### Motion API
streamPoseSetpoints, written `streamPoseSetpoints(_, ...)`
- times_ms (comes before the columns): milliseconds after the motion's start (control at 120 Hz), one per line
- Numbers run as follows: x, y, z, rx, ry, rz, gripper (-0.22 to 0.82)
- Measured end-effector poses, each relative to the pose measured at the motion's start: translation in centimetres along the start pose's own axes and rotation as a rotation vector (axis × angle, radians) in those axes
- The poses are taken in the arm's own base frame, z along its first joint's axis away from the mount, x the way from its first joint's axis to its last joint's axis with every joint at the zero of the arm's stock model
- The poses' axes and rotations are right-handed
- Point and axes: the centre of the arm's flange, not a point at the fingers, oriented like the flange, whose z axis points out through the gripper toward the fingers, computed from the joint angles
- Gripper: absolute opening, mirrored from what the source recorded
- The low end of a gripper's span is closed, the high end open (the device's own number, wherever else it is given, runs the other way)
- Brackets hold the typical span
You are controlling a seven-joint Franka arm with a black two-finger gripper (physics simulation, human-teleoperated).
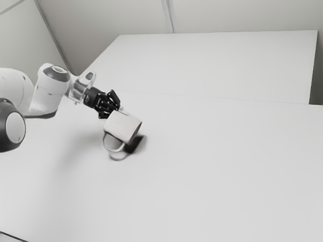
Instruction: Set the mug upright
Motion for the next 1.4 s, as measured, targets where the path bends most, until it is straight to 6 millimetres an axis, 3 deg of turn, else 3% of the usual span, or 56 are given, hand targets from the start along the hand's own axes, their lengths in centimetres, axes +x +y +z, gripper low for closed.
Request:
streamPoseSetpoints(133, -3.5, 5.2, 0.4, 0.232, -0.039, 0.129, -0.17)
streamPoseSetpoints(300, -7.0, 6.8, 2.9, 0.541, -0.039, 0.266, -0.17)
streamPoseSetpoints(525, -6.7, 7.4, 4.2, 0.769, 0.049, 0.407, -0.18)
streamPoseSetpoints(958, -5.0, 4.7, 7.4, 0.829, 0.104, 0.412, -0.17)
streamPoseSetpoints(1175, -5.3, 5.1, 8.2, 0.819, 0.107, 0.427, 0.28)
streamPoseSetpoints(1400, -6.4, 9.4, 6.0, 0.831, 0.153, 0.496, 0.49)
